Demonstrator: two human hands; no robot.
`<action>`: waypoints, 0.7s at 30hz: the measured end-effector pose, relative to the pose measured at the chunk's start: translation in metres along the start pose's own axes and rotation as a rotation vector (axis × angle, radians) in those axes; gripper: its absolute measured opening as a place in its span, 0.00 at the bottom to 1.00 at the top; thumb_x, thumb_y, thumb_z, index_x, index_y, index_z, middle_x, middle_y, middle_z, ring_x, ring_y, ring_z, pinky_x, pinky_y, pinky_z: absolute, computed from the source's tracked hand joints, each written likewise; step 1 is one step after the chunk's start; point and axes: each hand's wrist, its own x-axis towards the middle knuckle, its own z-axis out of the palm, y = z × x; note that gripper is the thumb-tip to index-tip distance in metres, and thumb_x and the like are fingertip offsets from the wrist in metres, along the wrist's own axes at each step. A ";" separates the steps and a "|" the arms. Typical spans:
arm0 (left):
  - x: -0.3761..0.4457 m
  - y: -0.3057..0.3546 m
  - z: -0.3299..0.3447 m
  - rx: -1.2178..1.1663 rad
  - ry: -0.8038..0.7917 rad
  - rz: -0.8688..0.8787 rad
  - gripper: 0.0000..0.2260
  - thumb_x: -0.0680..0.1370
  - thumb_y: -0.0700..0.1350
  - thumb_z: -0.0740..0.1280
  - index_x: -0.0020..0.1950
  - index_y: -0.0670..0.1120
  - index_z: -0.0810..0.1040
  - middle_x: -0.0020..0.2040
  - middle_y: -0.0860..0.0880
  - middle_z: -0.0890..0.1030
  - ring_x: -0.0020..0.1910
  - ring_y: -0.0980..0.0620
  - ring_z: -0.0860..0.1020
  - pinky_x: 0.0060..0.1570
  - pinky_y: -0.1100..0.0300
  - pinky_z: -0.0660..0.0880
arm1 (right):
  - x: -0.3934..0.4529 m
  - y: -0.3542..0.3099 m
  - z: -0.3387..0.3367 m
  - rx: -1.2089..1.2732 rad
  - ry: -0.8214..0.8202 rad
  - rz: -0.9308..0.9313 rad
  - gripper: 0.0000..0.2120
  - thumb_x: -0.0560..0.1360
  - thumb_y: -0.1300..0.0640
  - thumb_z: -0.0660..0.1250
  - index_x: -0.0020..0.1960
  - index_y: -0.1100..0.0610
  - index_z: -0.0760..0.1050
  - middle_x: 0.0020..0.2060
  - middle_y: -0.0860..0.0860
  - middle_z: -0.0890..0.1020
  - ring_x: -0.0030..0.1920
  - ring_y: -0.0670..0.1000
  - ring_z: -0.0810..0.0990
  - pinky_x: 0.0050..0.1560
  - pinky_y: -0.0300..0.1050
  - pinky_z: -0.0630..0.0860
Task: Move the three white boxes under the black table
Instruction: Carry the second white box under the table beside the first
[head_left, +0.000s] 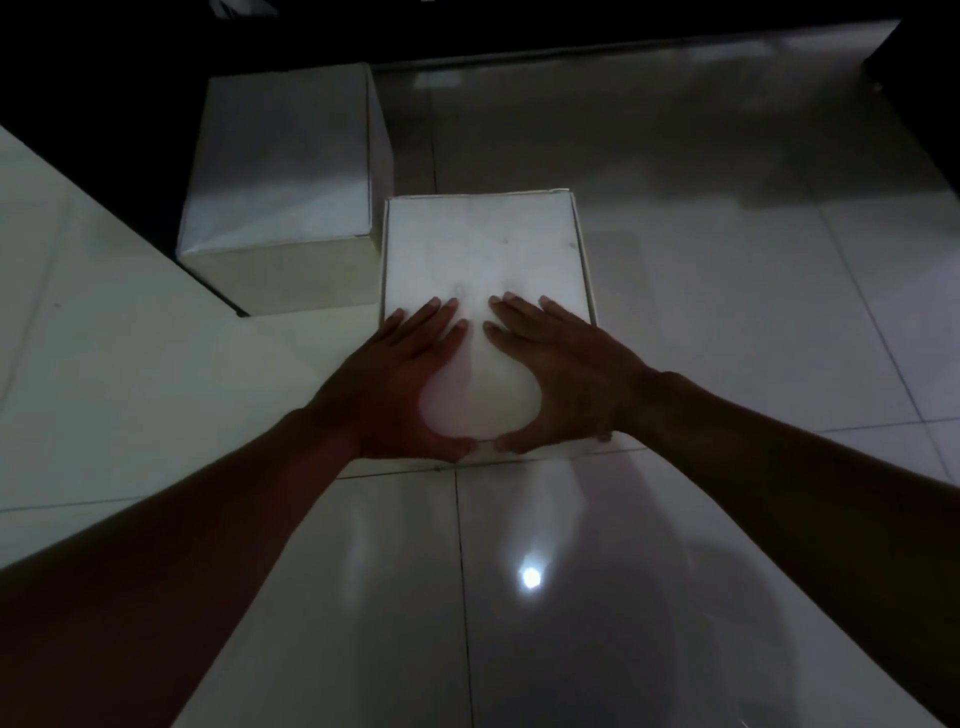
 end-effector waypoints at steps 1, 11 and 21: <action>0.003 0.000 0.000 -0.009 0.011 -0.017 0.51 0.66 0.71 0.69 0.77 0.39 0.60 0.80 0.43 0.57 0.79 0.46 0.54 0.76 0.46 0.55 | 0.003 0.000 -0.001 0.011 0.021 0.004 0.57 0.65 0.24 0.64 0.80 0.59 0.53 0.81 0.56 0.49 0.81 0.51 0.45 0.78 0.47 0.40; 0.059 -0.008 -0.005 -0.017 -0.025 -0.231 0.34 0.82 0.56 0.59 0.79 0.37 0.52 0.80 0.40 0.50 0.79 0.43 0.49 0.76 0.48 0.53 | 0.042 0.013 -0.002 -0.043 0.189 0.124 0.30 0.82 0.48 0.59 0.78 0.64 0.58 0.78 0.62 0.60 0.79 0.59 0.57 0.77 0.56 0.57; 0.100 -0.035 0.008 -0.084 0.098 -0.323 0.27 0.84 0.46 0.54 0.79 0.36 0.49 0.80 0.37 0.48 0.79 0.41 0.45 0.77 0.46 0.47 | 0.100 0.030 0.006 -0.007 0.301 0.243 0.28 0.84 0.51 0.53 0.79 0.64 0.55 0.79 0.62 0.56 0.80 0.60 0.52 0.78 0.59 0.51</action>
